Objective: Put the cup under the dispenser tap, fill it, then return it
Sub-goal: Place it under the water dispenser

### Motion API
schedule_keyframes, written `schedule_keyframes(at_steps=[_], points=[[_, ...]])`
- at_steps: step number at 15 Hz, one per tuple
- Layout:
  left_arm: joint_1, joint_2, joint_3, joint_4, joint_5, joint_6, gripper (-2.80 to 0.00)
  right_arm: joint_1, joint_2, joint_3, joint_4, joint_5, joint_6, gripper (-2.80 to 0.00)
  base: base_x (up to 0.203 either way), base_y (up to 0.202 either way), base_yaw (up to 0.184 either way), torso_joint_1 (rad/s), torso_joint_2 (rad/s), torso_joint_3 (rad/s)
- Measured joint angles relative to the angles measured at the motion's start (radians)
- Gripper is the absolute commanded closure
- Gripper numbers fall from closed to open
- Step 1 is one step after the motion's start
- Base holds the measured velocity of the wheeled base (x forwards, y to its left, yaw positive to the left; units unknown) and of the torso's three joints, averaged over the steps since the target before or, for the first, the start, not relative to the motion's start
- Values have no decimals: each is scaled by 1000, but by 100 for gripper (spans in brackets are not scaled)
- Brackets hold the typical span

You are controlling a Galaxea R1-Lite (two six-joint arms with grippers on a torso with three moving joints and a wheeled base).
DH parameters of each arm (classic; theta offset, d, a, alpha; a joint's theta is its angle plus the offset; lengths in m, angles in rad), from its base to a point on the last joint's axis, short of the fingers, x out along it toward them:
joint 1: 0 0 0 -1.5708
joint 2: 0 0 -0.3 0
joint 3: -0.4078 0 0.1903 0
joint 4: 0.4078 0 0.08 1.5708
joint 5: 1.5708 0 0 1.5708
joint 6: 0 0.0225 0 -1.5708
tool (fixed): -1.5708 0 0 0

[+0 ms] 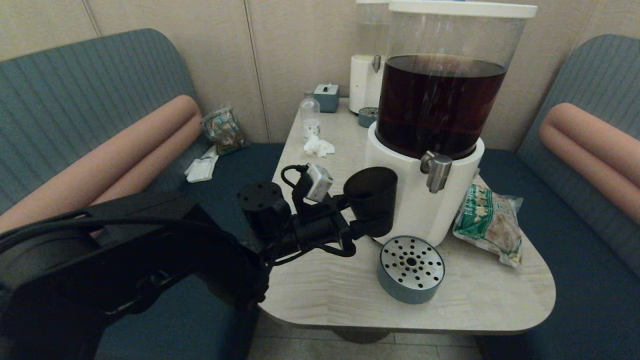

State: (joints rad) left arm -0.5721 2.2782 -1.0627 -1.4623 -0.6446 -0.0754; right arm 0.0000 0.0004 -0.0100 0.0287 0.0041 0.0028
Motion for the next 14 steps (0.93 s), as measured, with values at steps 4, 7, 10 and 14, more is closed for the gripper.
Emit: schedule_keyframes(at_steps=[4,7,10,14], points=[[-66,125,-103,0,28,-20,0,0,0,0,0,0,0,0,0,0,0,0,0,0],[-90,157,-105,-1,43,-22,0,0,0,0,0,0,0,0,0,0,0,0,0,0],[-113,169,-101,-2,52,-24,0,0,0,0,0,0,0,0,0,0,0,0,0,0],[-121,189,-112,-6,52,-26,0,0,0,0,0,0,-1,0,0,0,0,0,0,0]])
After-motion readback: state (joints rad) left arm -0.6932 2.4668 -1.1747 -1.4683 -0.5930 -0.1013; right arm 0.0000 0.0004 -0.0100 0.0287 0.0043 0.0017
